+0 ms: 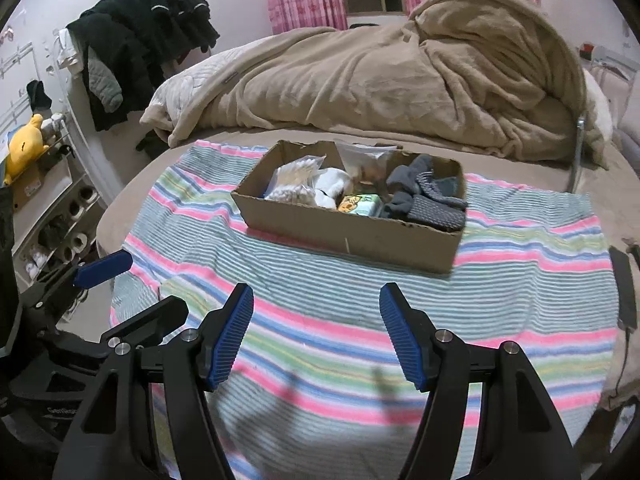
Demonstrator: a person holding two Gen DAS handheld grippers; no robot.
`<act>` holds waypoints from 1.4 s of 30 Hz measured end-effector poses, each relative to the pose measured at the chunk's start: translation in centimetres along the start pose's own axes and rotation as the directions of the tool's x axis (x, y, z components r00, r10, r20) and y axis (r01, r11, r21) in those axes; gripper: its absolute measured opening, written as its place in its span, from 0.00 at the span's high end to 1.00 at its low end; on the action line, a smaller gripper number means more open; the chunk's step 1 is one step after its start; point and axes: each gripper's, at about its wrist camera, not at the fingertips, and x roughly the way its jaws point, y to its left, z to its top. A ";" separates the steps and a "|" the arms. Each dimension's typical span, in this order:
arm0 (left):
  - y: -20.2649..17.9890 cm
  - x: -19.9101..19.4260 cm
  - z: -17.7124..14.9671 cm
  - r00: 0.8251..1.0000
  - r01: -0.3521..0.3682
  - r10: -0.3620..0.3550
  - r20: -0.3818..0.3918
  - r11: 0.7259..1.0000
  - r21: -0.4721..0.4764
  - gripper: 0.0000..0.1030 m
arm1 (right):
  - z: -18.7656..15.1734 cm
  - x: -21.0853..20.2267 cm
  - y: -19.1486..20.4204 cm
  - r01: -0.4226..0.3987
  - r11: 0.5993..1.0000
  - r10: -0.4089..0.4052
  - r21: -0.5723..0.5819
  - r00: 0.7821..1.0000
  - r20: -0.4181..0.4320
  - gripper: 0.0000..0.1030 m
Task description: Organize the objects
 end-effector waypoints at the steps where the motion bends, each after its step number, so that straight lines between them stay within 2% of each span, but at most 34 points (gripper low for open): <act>1: -0.1 -0.2 -0.1 1.000 0.003 -0.003 -0.002 1.000 -0.002 0.06 | -0.3 -0.4 -0.1 0.002 1.000 -0.002 0.006 1.000 0.002 0.33; 5: -0.8 -1.1 -0.6 1.000 0.015 -0.015 -0.001 1.000 0.000 0.06 | -1.1 -1.4 -0.6 -0.012 0.999 0.012 0.030 1.000 0.019 0.33; 15: -1.1 -1.5 -0.8 1.000 0.006 -0.006 0.000 1.000 -0.002 0.06 | -2.0 -2.6 -1.6 0.011 0.998 -0.013 0.060 1.000 0.028 0.33; 42: 0.8 -0.3 -0.6 0.999 -0.048 0.048 -0.006 0.998 -0.040 0.06 | -2.6 -2.0 -1.5 0.016 0.998 -0.016 0.056 1.000 0.007 0.33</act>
